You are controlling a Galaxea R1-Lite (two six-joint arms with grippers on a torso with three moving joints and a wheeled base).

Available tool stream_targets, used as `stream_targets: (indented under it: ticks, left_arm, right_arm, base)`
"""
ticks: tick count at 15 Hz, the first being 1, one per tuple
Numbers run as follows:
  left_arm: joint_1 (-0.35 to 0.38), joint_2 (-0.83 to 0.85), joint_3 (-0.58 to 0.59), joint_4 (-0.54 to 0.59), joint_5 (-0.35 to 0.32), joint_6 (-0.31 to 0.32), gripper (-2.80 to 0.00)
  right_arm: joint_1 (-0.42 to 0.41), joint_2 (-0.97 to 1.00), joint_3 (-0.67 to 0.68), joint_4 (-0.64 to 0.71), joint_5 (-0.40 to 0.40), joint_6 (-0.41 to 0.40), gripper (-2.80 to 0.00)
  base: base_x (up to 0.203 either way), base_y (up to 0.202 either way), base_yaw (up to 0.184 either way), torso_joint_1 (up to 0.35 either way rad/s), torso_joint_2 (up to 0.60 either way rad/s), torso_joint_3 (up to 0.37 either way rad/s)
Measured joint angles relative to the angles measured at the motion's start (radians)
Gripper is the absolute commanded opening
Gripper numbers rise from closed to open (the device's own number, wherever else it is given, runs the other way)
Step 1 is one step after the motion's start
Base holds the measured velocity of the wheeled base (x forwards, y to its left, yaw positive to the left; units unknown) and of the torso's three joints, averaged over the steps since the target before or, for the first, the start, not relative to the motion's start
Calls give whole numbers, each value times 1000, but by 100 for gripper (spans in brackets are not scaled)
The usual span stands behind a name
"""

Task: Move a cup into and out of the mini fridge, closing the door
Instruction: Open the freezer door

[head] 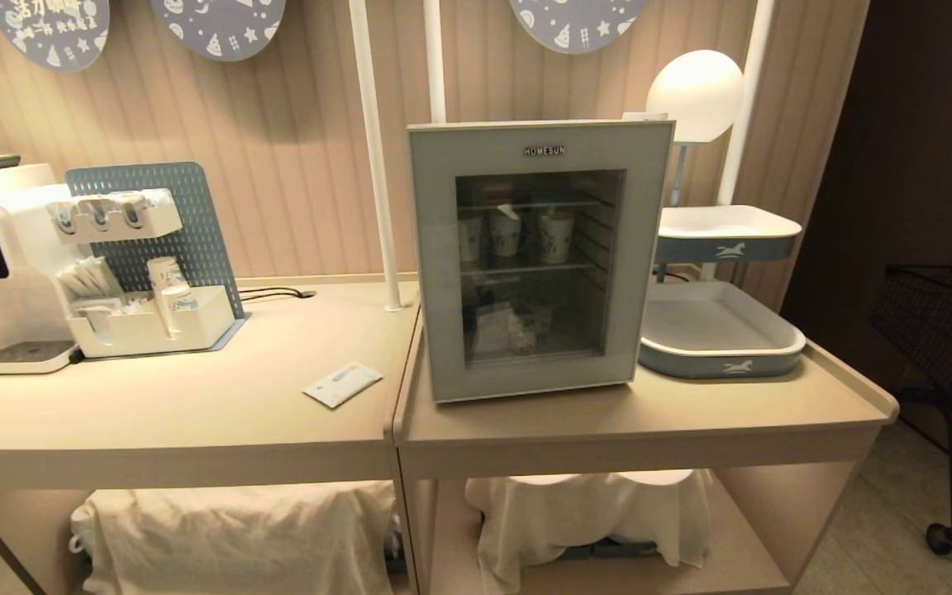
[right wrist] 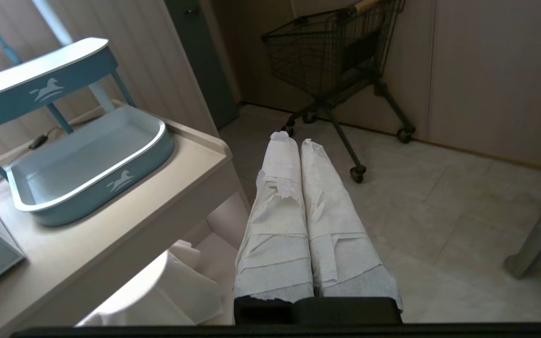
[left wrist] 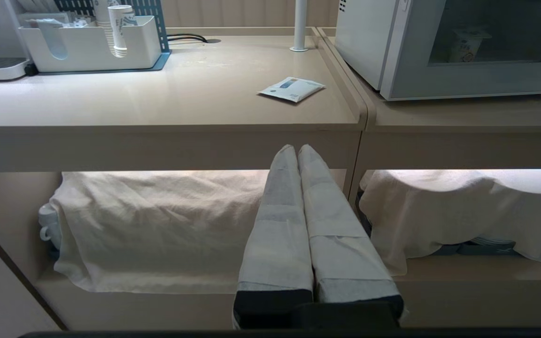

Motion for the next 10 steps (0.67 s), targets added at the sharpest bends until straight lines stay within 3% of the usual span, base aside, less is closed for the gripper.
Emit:
stream_targets:
  ticks: [2,3,5,6,7,10]
  left_arm:
    - [0,0,0,0,0,0,-280]
    - [0,0,0,0,0,0,-280]
    - [0,0,0,0,0,0,-280]
    - [0,0,0,0,0,0,-280]
    - [0,0,0,0,0,0,-280]
    - [0,0,0,0,0,0,-280]
  right_arm:
    - [-13,-39,121,-116,58,28,-280]
    - [-16,-50,177,-208,138,23,-280]
    - [-18,-63,278,-441,269,-55,-280]
    - [-19,-66,301,-547,274,-113,-280]
    - [-21,-69,307,-621,236,-167,-280]
    - [-21,-72,301,-708,-17,-286,-280]
  base:
    - [0,0,0,0,0,0]
    - [0,0,0,0,0,0]
    - [0,0,0,0,0,0]
    - [0,0,0,0,0,0]
    - [0,0,0,0,0,0]
    - [0,0,0,0,0,0]
